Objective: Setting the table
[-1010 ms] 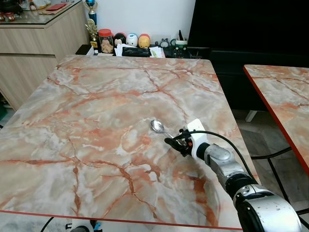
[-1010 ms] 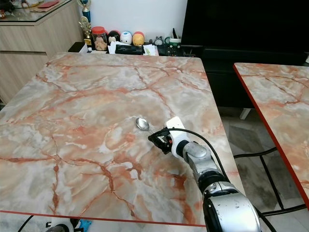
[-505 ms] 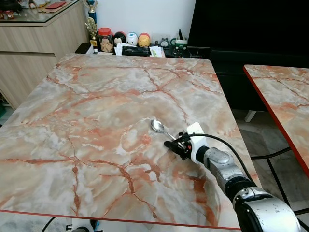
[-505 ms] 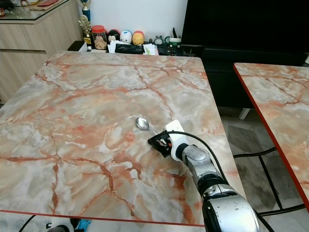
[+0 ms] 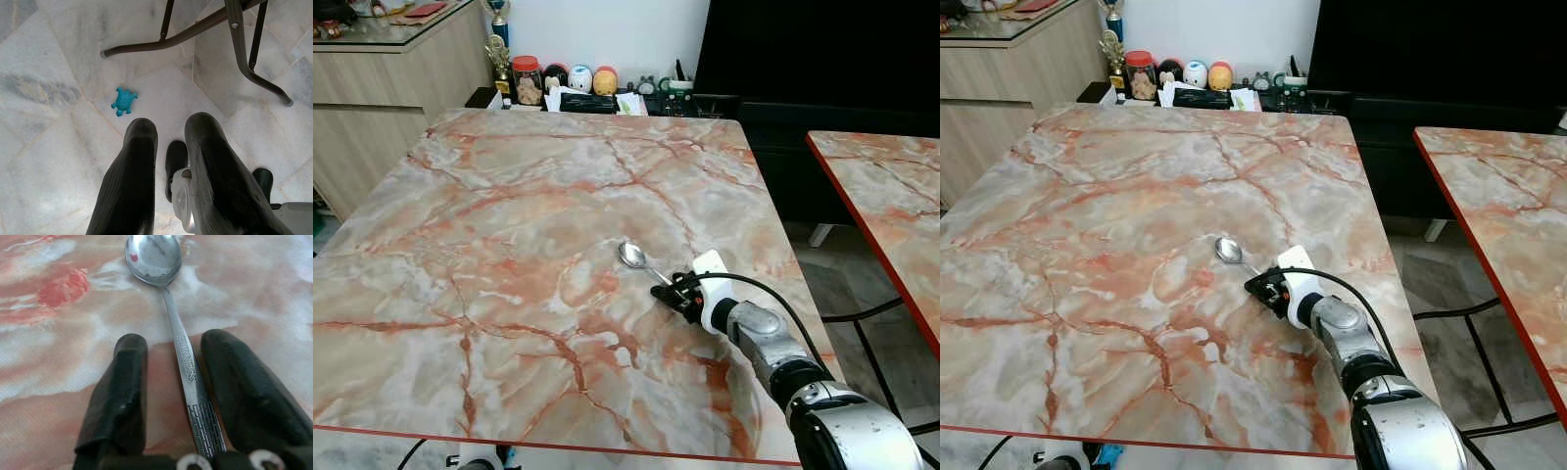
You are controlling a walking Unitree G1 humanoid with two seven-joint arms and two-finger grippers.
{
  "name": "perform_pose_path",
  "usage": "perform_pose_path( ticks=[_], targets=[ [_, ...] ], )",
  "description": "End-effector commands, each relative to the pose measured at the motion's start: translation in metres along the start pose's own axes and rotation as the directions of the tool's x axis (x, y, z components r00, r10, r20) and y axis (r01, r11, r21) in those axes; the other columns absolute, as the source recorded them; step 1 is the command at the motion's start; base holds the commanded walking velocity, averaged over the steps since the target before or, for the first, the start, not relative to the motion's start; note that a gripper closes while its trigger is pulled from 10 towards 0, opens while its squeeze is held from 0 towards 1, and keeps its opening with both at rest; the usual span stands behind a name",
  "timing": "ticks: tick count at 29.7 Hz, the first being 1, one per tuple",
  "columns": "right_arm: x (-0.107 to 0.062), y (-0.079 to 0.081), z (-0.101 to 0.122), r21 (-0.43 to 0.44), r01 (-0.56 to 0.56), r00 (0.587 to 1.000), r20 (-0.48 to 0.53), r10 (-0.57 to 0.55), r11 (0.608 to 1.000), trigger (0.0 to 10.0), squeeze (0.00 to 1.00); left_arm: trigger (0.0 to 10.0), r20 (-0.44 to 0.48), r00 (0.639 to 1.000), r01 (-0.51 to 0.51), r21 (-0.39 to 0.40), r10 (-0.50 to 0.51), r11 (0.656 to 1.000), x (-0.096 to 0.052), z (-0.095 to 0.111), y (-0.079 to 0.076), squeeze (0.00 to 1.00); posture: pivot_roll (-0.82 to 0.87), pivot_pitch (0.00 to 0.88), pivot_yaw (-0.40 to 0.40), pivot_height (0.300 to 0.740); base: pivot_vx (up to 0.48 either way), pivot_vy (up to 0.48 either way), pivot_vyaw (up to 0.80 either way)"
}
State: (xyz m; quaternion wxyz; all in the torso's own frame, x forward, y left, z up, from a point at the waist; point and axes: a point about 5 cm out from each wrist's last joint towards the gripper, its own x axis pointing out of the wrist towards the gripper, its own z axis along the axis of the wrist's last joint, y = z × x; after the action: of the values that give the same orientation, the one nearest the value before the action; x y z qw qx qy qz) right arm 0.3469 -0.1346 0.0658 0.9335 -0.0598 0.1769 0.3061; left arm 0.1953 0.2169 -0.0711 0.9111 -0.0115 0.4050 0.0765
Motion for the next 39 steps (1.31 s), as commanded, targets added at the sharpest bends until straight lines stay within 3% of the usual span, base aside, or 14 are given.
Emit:
perform_pose_path(
  ticks=[1,29,30,31,39],
  targets=[
    [-0.001,0.001,-0.007,0.012,-0.003,1.0,-0.018,0.003,1.0,0.0,0.0,10.0,-0.012,1.0,-0.003,-0.01,0.003,1.0,-0.001,-0.005,0.0,0.0,0.15,0.0,-0.057,0.74,0.0,0.0,0.0],
    [-0.001,0.0,-0.003,-0.03,0.02,1.0,0.01,-0.019,0.999,0.0,0.0,10.0,-0.02,1.0,0.007,-0.005,-0.007,1.0,-0.001,-0.005,-0.002,0.0,0.14,0.0,-0.056,0.74,0.0,0.0,0.0],
    [-0.002,-0.001,-0.001,-0.037,0.042,0.999,0.026,-0.041,0.998,6.2,0.0,10.0,-0.019,1.0,0.006,-0.003,-0.006,1.0,-0.001,-0.005,-0.002,0.0,0.14,0.0,-0.056,0.74,0.0,0.0,0.0],
    [-0.002,-0.003,0.001,-0.039,0.063,0.997,0.045,-0.061,0.997,10.0,0.0,10.0,-0.019,1.0,0.005,-0.002,-0.005,1.0,-0.001,-0.005,-0.002,0.0,0.14,0.0,-0.055,0.74,0.0,0.0,0.0],
    [-0.01,-0.01,0.009,0.11,0.24,0.935,0.24,-0.26,0.965,10.0,0.0,10.0,-0.009,1.0,-0.012,-0.001,0.012,1.0,-0.001,-0.005,0.001,0.0,0.13,0.0,-0.055,0.74,0.0,0.0,0.0]
  ],
)
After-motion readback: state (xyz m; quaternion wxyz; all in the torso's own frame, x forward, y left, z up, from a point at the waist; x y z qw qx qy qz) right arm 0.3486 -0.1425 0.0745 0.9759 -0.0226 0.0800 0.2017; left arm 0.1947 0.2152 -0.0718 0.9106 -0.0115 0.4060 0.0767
